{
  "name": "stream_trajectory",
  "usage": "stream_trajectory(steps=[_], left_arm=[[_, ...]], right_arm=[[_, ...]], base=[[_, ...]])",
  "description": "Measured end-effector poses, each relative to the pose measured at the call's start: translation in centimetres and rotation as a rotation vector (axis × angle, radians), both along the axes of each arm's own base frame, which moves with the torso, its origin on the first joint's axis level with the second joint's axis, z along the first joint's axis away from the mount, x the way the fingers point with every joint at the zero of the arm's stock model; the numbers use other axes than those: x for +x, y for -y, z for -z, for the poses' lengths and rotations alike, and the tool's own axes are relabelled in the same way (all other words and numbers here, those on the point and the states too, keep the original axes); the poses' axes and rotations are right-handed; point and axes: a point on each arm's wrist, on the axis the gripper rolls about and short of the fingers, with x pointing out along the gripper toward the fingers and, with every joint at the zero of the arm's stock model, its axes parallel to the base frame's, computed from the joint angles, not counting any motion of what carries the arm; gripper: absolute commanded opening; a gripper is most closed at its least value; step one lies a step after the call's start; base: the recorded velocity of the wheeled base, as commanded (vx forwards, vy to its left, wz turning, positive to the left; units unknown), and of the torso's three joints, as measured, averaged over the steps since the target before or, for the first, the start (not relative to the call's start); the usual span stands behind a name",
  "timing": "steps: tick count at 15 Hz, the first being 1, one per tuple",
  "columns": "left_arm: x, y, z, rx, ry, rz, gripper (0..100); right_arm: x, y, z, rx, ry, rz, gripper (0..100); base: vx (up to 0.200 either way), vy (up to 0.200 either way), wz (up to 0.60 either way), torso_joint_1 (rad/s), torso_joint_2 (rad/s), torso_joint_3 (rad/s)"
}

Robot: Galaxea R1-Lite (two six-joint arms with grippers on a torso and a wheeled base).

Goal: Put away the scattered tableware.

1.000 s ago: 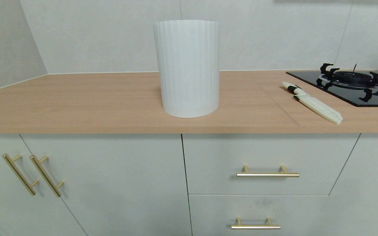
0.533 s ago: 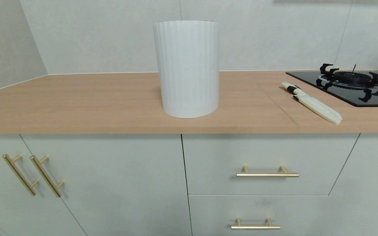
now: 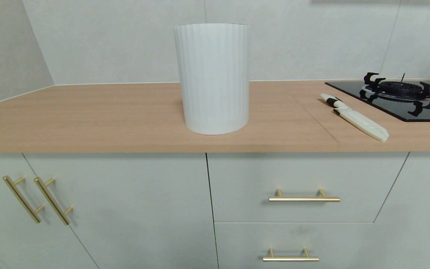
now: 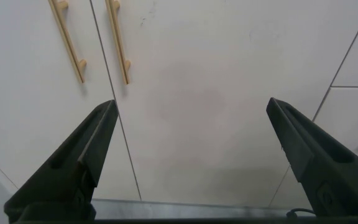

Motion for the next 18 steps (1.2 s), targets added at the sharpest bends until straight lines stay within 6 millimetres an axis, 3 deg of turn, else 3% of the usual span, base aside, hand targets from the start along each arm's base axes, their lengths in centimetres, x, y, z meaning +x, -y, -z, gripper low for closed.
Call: stream_trajectory(steps=[6,18], left_arm=[[0.00,0.00,0.00,0.000,0.000,0.000,100],[0.00,0.00,0.00,0.000,0.000,0.000,100]], right_arm=[[0.00,0.00,0.00,0.000,0.000,0.000,100],[0.00,0.00,0.00,0.000,0.000,0.000,100]], base=[[0.000,0.000,0.00,0.045,-0.14,-0.149],[0.000,0.000,0.00,0.164,-0.48,-0.299]])
